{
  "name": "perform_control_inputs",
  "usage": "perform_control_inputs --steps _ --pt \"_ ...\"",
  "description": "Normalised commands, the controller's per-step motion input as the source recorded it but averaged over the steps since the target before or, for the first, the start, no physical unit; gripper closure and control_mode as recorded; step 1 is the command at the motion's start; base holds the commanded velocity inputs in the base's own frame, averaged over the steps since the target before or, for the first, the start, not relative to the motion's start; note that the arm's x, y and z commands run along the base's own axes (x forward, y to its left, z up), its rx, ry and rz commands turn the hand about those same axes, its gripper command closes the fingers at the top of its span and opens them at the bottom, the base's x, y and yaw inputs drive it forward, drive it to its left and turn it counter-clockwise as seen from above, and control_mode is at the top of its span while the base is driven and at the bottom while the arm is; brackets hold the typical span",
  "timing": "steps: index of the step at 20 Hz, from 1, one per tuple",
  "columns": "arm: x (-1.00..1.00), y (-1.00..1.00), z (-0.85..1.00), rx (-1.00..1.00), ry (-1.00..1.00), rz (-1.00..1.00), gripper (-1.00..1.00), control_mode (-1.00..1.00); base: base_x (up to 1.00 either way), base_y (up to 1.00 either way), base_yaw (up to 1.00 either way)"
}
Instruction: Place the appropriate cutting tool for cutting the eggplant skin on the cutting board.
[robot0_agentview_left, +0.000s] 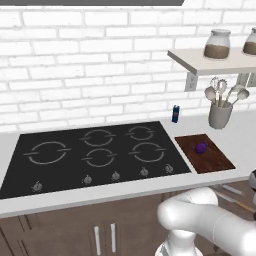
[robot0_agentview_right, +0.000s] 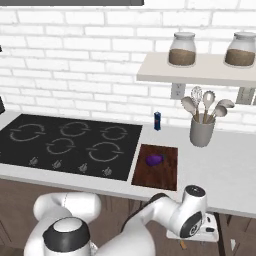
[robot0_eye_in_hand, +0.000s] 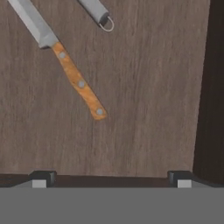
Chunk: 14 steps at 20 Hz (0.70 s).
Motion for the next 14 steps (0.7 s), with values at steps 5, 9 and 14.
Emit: perform_control_inputs --steps 5,9,14 --pt "-0.03 0.00 0.00 0.00 -0.14 0.00 -1.00 -1.00 0.00 0.00 0.00" --pt "-0.07 0.00 0.00 0.00 -0.13 0.00 -1.00 -1.00 0.00 0.00 0.00" --pt "-0.12 0.00 0.00 0.00 -0.12 0.00 -1.00 -1.00 0.00 0.00 0.00"
